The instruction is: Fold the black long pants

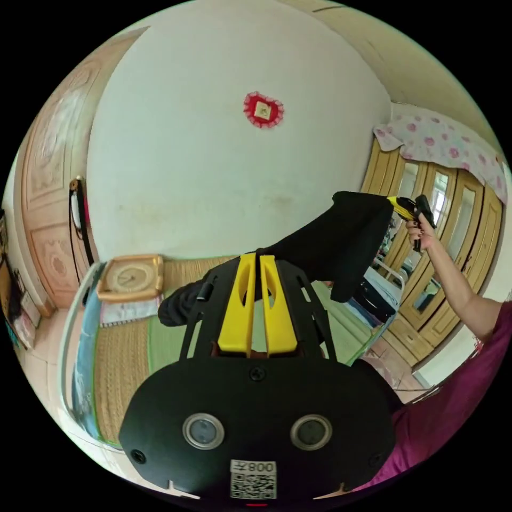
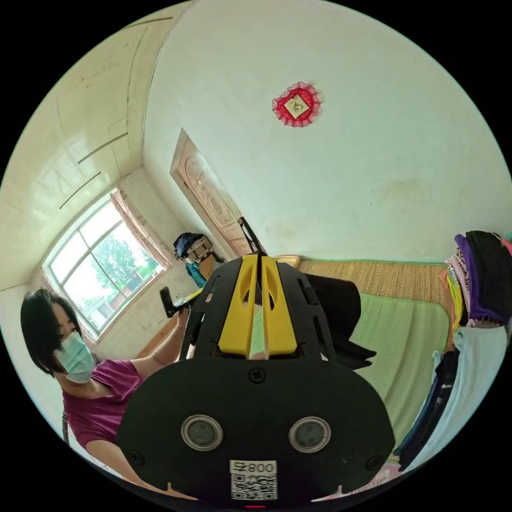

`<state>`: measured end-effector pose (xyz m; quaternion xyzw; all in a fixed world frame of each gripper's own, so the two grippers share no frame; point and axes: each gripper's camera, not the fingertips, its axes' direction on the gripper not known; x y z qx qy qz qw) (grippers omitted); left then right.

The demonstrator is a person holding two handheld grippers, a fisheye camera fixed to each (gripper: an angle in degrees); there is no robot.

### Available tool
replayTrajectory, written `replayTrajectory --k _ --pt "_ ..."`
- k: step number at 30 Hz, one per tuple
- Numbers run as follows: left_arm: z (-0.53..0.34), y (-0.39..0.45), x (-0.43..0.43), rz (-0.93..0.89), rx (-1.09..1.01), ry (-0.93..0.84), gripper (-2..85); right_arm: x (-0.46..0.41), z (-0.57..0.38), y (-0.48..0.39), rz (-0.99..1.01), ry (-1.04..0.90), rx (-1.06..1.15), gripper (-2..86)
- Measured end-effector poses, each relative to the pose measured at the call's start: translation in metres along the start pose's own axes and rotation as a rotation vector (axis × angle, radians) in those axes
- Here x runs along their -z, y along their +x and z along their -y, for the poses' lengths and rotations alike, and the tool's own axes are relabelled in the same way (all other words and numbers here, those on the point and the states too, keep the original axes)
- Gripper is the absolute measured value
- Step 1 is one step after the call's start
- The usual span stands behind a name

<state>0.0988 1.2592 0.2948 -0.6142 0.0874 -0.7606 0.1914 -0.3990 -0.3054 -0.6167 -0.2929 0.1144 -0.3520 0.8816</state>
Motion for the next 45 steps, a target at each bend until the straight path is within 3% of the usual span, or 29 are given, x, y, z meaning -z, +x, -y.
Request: replayTrajectory --k 3,7,12,15,23,30,39,45 --pt "0.002 0.016 0.018 0.065 -0.134 -0.006 1.3 -0.010 0.007 0.009 -0.079 -0.057 0.019 0.2" --pt "-0.069 0.004 -0.025 0.073 -0.092 -0.172 1.3 -0.041 -0.049 0.072 -0.140 -0.129 -0.103 -0.2" --pt "-0.264 -0.071 -0.135 0.044 0.308 -0.686 0.9 -0.085 -0.166 0.166 -0.144 -0.234 -0.419 -0.1" --pt "-0.315 -0.086 -0.137 0.021 0.444 -0.728 1.4 -0.111 -0.228 0.194 -0.120 -0.268 -0.571 0.0" --pt "-0.304 -0.128 -0.174 -0.022 0.501 -0.681 5.8 -0.197 -0.249 0.213 -0.098 -0.331 -0.635 0.7" --pt "-0.256 -0.195 -0.240 0.132 0.454 -0.685 7.5 -0.286 -0.195 0.219 -0.137 -0.411 -0.548 5.2" --pt "-0.223 -0.276 -0.337 0.276 0.396 -0.818 8.3 -0.394 -0.106 0.252 -0.418 -0.496 -0.430 7.8" --pt "-0.242 -0.286 -0.386 0.302 0.314 -0.951 7.4 -0.438 -0.069 0.290 -0.638 -0.513 -0.436 7.8"
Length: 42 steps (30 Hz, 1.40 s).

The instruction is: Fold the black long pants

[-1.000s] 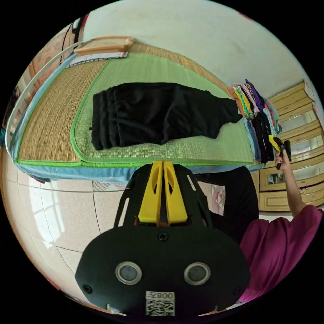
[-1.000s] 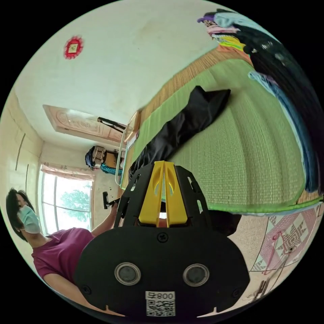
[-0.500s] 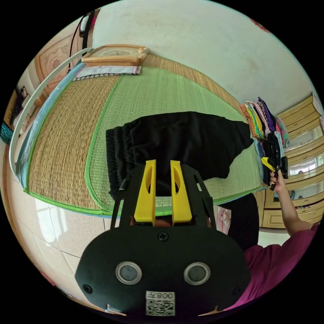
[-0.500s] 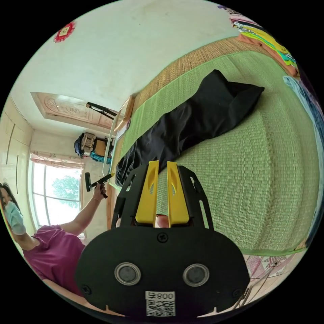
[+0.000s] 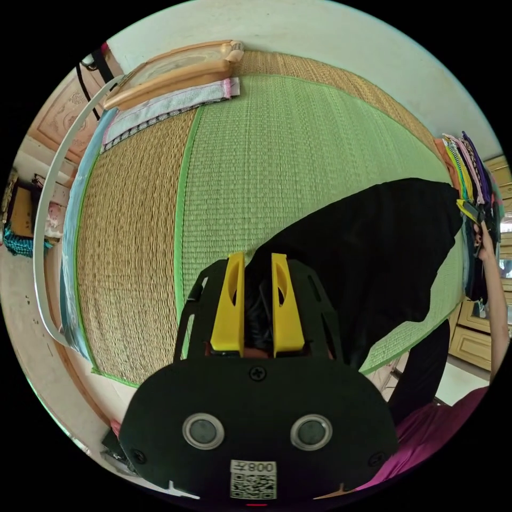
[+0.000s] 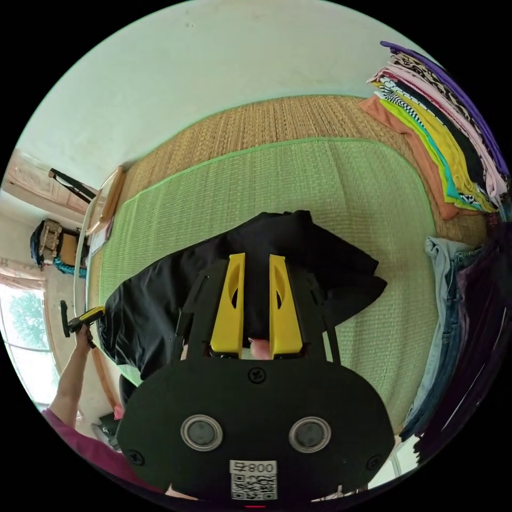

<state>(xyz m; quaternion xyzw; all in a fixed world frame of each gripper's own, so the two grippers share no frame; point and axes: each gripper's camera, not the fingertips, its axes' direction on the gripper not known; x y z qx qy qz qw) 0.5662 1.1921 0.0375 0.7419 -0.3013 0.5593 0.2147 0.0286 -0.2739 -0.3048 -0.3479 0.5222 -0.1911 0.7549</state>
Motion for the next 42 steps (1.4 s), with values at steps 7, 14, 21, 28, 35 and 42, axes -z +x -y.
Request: replayTrajectory --k 7,14,21,28,35,42 --pt "-0.004 0.001 0.002 0.008 -0.021 0.030 2.9 -0.048 0.030 -0.011 -0.167 -0.099 -0.002 1.3" --pt "0.007 -0.018 0.053 -0.015 0.048 0.158 1.5 -0.052 0.036 -0.009 -0.133 -0.124 -0.015 -0.7" --pt "0.003 -0.021 0.175 -0.063 0.004 0.424 1.2 0.031 0.018 0.007 0.051 0.088 -0.037 -0.6" --pt "-0.060 -0.027 0.221 -0.109 -0.071 0.492 1.1 0.048 -0.035 0.016 0.007 0.091 0.012 2.1" --pt "-0.090 -0.061 0.155 -0.076 0.017 0.330 0.9 -0.015 -0.046 0.034 0.049 0.028 -0.073 7.1" --pt "-0.096 -0.087 0.142 -0.062 0.047 0.340 0.8 -0.038 -0.034 0.021 -0.139 -0.055 0.052 1.4"
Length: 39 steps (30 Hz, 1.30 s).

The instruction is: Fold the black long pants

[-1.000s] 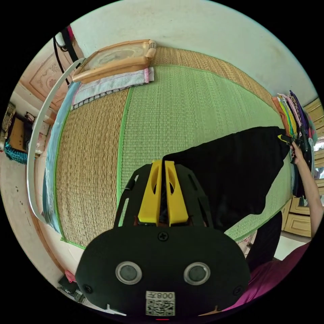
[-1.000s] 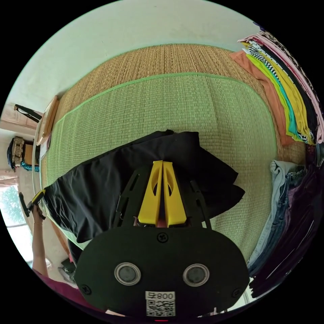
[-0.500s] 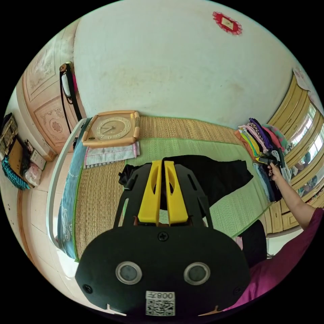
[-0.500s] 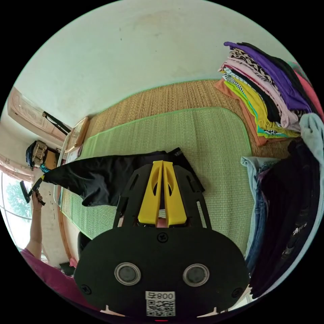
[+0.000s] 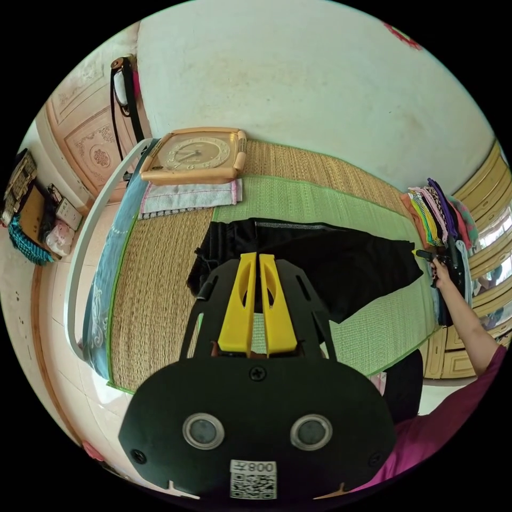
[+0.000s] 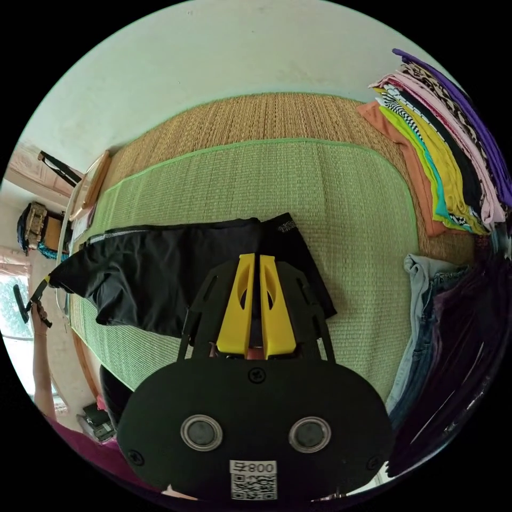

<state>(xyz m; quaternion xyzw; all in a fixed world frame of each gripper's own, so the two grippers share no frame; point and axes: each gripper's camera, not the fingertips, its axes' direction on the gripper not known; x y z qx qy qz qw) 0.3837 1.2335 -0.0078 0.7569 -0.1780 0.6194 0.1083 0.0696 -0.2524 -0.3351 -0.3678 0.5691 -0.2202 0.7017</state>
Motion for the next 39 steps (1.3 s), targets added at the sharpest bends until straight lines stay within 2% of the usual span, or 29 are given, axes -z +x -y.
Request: replayTrajectory --k 2,7,11,14,16,21,22,25,32,35,37,39 --pt "-0.002 -0.005 0.004 -0.003 0.002 0.018 0.7 0.008 -0.004 0.005 0.022 0.020 0.005 1.0" --pt "-0.025 -0.023 0.036 -0.059 -0.001 0.111 0.7 0.083 -0.051 0.037 0.202 0.256 0.012 0.5" --pt "-0.082 -0.049 0.060 -0.108 0.007 0.164 0.6 0.127 -0.116 0.065 0.308 0.369 0.032 0.5" --pt "-0.150 -0.078 0.045 -0.167 0.084 0.131 0.6 0.131 -0.185 0.096 0.397 0.388 -0.023 0.4" --pt "-0.198 -0.094 0.021 -0.188 0.140 0.080 0.6 0.106 -0.245 0.124 0.444 0.342 -0.118 0.3" --pt "-0.344 -0.139 -0.080 -0.068 0.373 -0.257 0.3 0.028 -0.355 0.190 0.476 0.144 -0.487 0.0" --pt "-0.356 -0.144 -0.084 -0.080 0.400 -0.260 0.3 0.020 -0.381 0.206 0.548 0.160 -0.592 0.0" --pt "-0.388 -0.153 -0.085 -0.166 0.465 -0.167 0.2 0.031 -0.415 0.217 0.634 0.316 -0.654 -0.1" --pt "-0.344 -0.101 -0.151 -0.199 0.294 -0.175 0.1 0.037 -0.336 0.145 0.536 0.207 -0.360 -0.1" --pt "-0.326 -0.073 -0.197 -0.150 0.244 -0.224 0.0 0.015 -0.296 0.089 0.339 0.056 -0.183 -0.2" --pt "-0.324 -0.062 -0.225 -0.091 0.226 -0.261 0.0 -0.015 -0.279 0.045 0.108 -0.093 -0.053 -0.3" --pt "-0.334 -0.054 -0.259 -0.032 0.210 -0.335 0.0 -0.025 -0.278 0.022 -0.034 -0.097 0.003 -0.3"
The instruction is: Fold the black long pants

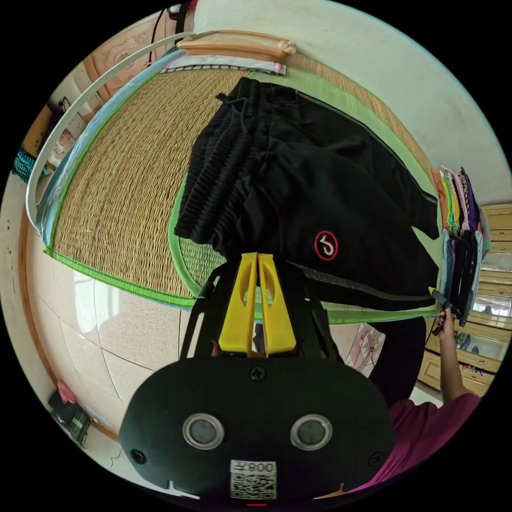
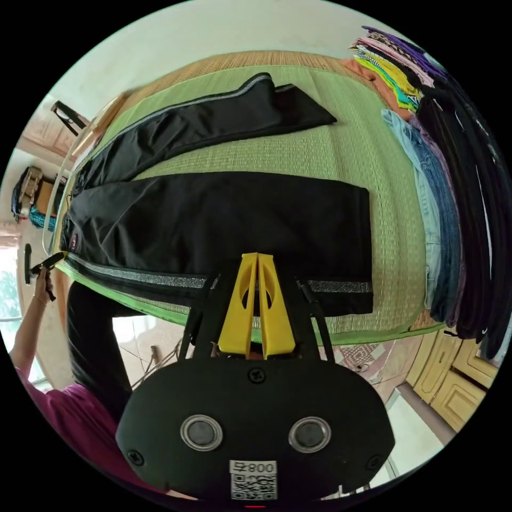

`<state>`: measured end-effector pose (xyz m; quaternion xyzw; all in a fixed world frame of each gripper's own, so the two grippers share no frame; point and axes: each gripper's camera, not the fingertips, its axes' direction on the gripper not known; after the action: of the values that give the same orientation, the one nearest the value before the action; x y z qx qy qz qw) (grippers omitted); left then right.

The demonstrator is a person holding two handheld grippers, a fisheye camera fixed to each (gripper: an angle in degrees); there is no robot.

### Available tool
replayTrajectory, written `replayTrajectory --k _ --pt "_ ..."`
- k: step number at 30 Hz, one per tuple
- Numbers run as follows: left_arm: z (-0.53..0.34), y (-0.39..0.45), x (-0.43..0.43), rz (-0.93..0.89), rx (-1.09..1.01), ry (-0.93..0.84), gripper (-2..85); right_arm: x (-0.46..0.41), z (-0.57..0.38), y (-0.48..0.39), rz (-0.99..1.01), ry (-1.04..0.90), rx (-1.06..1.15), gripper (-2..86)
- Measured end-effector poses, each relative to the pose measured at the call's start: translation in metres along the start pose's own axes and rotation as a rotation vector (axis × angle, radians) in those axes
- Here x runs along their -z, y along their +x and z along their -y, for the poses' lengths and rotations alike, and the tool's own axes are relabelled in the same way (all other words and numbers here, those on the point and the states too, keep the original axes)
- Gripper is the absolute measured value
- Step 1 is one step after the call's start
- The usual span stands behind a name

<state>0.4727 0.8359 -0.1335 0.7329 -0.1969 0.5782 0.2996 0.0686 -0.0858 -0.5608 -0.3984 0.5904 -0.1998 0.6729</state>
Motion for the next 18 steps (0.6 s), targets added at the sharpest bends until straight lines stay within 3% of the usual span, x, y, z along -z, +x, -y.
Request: replayTrajectory --k 8,13,18 --pt "-0.048 -0.001 -0.069 -0.066 0.051 0.024 0.1 -0.003 -0.028 -0.031 -0.107 0.010 0.094 0.1" --pt "-0.062 0.033 -0.095 -0.083 0.017 0.112 0.7 0.007 -0.039 0.004 0.104 0.044 -0.085 0.3" --pt "-0.023 0.144 -0.131 -0.263 -0.227 0.209 3.9 0.032 -0.026 0.042 0.228 0.233 -0.160 1.2"
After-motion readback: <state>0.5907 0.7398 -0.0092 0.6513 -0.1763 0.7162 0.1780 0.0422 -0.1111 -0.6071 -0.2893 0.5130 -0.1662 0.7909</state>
